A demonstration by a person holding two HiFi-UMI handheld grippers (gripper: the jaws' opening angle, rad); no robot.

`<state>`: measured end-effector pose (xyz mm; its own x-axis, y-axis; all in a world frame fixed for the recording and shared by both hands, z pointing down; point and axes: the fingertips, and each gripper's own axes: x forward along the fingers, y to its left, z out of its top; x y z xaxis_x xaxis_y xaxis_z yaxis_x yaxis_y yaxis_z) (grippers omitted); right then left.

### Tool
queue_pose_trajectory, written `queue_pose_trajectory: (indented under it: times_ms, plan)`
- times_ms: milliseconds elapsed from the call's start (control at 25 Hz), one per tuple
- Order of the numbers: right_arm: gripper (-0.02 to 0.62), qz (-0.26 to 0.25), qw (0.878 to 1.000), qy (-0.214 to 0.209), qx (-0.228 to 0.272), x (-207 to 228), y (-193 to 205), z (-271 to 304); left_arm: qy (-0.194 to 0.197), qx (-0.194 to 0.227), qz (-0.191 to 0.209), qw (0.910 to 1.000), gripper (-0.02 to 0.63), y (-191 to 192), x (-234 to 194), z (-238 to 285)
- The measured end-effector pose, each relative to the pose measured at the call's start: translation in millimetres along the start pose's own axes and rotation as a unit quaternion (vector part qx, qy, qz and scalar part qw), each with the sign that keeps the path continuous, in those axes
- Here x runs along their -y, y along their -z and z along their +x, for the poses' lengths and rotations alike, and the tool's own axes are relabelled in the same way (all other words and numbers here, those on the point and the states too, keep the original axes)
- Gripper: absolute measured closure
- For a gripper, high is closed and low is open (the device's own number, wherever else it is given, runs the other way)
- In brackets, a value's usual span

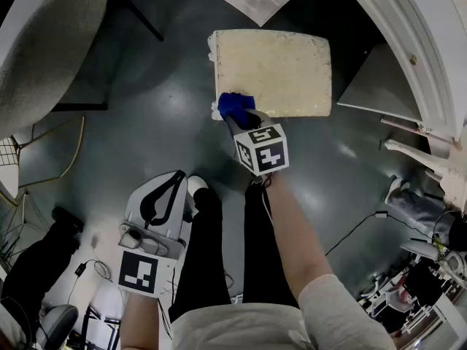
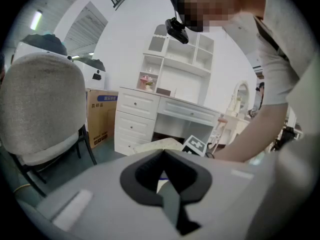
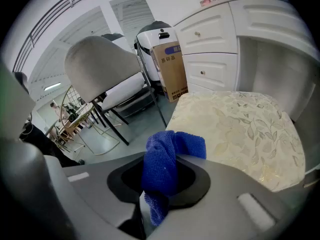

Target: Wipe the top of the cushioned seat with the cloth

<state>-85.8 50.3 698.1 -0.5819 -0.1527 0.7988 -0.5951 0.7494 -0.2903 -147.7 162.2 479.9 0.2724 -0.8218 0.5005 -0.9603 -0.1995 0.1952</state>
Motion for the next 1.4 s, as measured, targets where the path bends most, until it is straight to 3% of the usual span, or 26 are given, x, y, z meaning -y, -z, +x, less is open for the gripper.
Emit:
queue_pose_trajectory:
  times_ms: [280,800,1400]
  plan:
    - [0.517,0.001,1.0,-0.014,0.002,33,9,-19,0.001,0.008,-0.012,0.9999,0.606,-10,41,38]
    - [0.517,0.014,1.0,-0.006,0.004,142,34,-71,0.03,-0.001,0.0,0.9996,0.606,-31,124,120]
    - [0.517,0.029,0.999,-0.017,0.015,209,53,-106,0.047,-0.014,0.013,0.9987,0.606,-42,184,175]
